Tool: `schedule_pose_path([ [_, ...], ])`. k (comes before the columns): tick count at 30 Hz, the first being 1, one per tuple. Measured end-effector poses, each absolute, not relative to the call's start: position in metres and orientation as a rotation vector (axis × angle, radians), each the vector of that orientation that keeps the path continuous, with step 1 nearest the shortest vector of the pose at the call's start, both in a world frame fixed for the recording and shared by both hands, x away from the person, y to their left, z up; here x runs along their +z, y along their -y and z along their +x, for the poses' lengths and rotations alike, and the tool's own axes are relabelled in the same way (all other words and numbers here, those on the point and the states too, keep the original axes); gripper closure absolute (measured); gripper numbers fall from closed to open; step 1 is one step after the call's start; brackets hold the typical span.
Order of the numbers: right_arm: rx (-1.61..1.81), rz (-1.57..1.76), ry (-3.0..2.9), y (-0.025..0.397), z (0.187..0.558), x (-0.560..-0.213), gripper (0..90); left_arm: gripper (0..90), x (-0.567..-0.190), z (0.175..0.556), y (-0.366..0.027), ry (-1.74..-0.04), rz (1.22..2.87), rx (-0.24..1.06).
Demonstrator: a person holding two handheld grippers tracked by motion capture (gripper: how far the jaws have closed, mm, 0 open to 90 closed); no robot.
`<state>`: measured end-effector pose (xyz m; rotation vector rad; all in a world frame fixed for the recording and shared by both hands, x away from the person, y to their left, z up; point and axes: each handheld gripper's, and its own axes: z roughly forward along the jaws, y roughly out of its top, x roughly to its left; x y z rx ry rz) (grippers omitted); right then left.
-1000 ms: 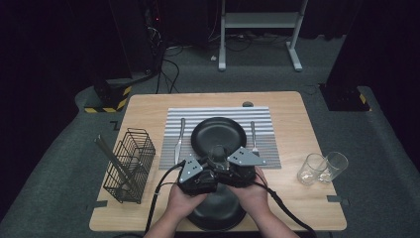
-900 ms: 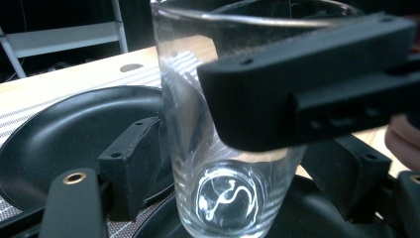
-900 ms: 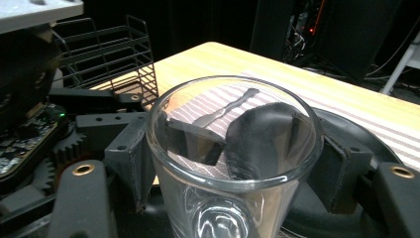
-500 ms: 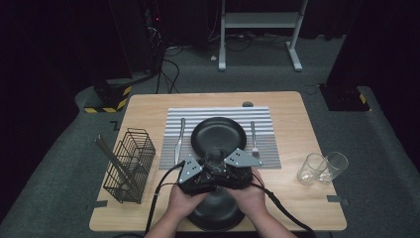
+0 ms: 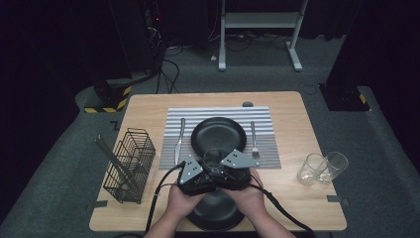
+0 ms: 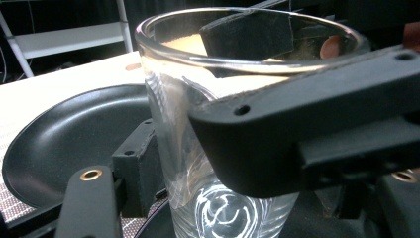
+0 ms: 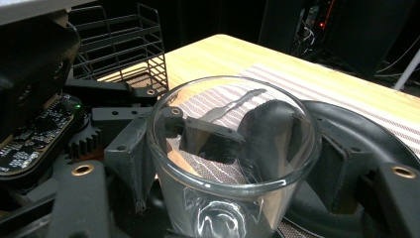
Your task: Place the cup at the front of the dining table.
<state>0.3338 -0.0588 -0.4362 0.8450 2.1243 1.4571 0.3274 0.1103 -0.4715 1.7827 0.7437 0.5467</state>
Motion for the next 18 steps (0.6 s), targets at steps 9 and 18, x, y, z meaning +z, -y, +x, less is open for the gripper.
schedule_pose_path([
  [9, 1.471, 0.826, -2.114, 0.0573, 0.3319, -0.4329, 28.5, 30.5, -0.4682, 0.3250, -0.1123, -0.740, 1.773, 0.565],
  [18, 1.524, 0.828, -2.095, 0.0601, 0.3315, -0.4315, 21.9, 30.6, -0.4673, 0.3252, -0.1161, -0.760, 1.758, 0.593],
])
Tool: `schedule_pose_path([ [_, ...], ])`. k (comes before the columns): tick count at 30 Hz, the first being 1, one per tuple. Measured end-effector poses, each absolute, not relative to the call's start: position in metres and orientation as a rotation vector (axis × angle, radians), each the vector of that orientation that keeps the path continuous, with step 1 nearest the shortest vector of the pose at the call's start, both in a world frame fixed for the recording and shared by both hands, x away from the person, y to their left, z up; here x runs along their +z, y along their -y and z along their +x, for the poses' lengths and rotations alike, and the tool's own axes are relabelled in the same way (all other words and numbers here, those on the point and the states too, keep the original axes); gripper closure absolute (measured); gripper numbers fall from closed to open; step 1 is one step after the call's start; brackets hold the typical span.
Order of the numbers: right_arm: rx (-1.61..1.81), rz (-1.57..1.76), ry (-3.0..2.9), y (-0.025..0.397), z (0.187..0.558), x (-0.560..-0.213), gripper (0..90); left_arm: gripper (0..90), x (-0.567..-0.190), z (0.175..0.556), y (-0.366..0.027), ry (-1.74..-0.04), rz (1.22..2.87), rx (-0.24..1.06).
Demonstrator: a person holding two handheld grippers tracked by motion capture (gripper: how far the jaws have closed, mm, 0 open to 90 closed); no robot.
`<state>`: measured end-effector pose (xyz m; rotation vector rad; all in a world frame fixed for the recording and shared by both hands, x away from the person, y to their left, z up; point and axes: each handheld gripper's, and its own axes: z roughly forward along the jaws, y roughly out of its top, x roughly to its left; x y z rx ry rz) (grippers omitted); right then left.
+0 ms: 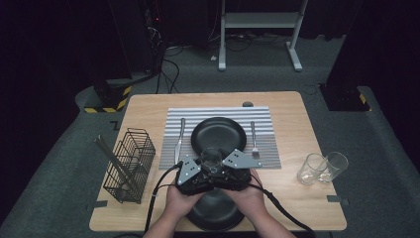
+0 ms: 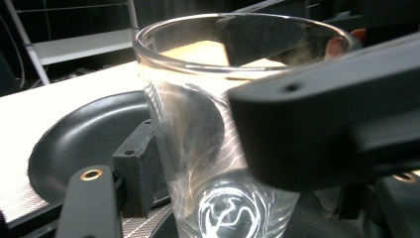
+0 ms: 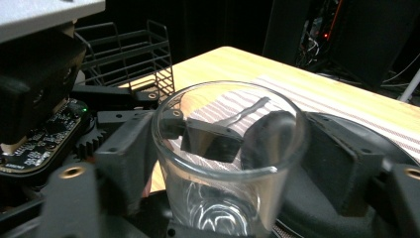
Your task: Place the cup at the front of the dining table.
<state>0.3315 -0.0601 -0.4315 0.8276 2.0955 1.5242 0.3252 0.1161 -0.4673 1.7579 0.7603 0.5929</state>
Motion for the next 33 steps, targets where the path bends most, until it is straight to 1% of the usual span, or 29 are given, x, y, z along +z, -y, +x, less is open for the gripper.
schedule_pose_path([
  [9, 1.537, 0.831, -2.083, 0.063, 0.330, -0.431, 20.8, 30.6, -0.468, 0.326, -0.119, -0.780, 1.750, 0.612],
  [27, 1.544, 0.826, -2.071, 0.066, 0.328, -0.427, 21.6, 30.6, -0.466, 0.327, -0.131, -0.819, 1.720, 0.645],
  [33, 1.527, 0.832, -2.075, 0.065, 0.327, -0.427, 19.1, 30.6, -0.465, 0.327, -0.136, -0.830, 1.716, 0.660],
])
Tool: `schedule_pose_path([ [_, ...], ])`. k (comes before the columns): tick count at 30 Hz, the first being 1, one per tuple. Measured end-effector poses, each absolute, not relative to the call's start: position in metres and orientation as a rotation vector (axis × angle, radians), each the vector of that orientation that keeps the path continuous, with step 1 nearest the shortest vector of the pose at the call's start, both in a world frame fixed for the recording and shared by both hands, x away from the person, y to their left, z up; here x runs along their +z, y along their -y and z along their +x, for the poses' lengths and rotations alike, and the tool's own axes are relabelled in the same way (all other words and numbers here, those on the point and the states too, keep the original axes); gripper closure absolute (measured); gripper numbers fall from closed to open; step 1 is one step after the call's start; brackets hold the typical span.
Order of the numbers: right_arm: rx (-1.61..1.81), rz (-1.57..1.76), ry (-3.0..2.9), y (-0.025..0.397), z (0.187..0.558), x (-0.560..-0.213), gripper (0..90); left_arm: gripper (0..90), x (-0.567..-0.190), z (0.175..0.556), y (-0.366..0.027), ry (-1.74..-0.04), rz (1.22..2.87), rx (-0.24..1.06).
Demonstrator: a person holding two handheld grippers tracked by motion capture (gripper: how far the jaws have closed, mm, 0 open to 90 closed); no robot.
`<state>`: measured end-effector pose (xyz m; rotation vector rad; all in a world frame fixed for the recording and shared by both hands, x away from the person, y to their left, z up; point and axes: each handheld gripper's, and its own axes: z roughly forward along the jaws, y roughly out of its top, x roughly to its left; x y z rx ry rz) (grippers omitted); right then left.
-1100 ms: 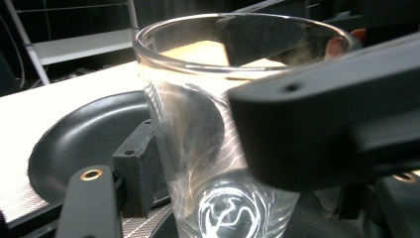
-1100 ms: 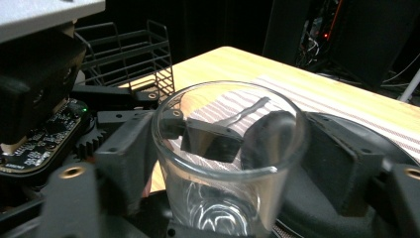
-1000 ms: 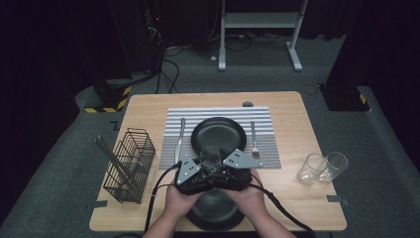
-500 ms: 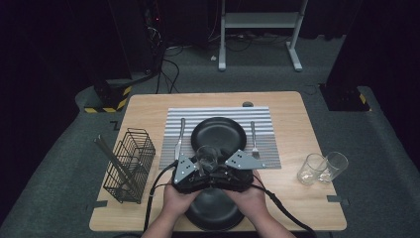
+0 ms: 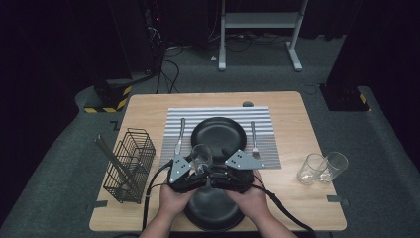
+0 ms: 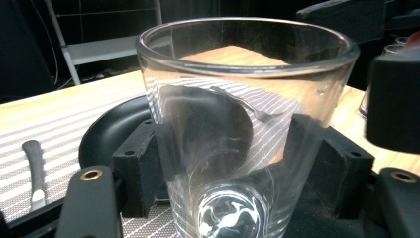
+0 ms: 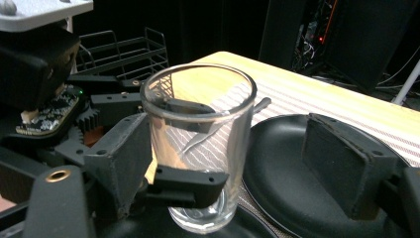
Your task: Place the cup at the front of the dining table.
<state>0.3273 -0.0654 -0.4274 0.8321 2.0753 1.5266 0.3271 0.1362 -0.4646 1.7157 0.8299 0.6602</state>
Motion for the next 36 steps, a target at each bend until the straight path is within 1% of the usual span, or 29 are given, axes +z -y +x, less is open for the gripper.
schedule_pose_path([
  [22, 1.470, 0.844, -2.105, 0.083, 0.329, -0.437, 17.8, 30.6, -0.468, 0.331, -0.154, -0.897, 1.698, 0.711],
  [36, 1.423, 0.884, -2.121, 0.102, 0.329, -0.454, 21.9, 30.6, -0.473, 0.337, -0.158, -0.943, 1.700, 0.732],
])
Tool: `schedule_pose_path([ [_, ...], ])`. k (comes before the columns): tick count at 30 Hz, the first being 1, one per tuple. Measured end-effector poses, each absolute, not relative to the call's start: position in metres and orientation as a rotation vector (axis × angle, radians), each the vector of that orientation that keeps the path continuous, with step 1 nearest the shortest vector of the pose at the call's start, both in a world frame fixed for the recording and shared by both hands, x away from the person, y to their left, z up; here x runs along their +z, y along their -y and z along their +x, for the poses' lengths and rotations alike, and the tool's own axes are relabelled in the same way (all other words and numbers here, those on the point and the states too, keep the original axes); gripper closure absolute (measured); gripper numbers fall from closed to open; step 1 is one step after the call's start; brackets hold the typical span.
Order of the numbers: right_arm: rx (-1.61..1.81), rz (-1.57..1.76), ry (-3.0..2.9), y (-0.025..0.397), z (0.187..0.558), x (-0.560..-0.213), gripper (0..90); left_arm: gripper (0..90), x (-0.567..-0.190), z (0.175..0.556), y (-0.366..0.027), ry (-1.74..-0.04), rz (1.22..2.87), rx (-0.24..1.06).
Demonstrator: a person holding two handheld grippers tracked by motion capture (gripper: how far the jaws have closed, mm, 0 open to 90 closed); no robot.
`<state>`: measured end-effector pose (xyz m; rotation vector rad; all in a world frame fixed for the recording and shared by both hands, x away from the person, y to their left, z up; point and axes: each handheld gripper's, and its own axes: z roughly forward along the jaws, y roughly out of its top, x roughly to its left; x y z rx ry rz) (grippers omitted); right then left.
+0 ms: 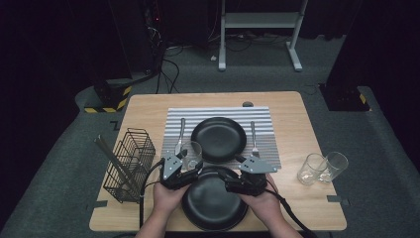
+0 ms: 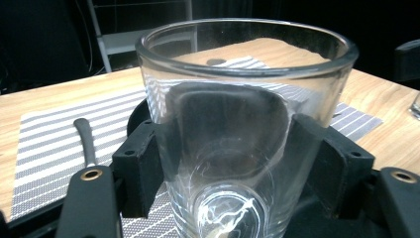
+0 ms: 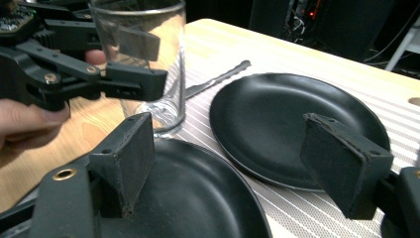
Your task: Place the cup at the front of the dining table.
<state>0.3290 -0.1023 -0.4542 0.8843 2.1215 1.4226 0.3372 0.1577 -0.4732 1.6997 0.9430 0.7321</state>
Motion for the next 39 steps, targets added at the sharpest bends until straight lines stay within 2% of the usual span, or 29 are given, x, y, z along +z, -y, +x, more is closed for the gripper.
schedule_pose_path([
  [21, 1.292, 1.020, -2.087, 0.162, 0.322, -0.483, 23.4, 30.6, -0.489, 0.360, -0.170, -1.060, 1.713, 0.748],
  [31, 1.252, 1.066, -2.079, 0.180, 0.318, -0.501, 23.8, 30.6, -0.497, 0.375, -0.171, -1.116, 1.720, 0.754],
  [39, 1.253, 1.077, -2.070, 0.181, 0.315, -0.502, 24.3, 30.6, -0.504, 0.387, -0.174, -1.164, 1.718, 0.744],
])
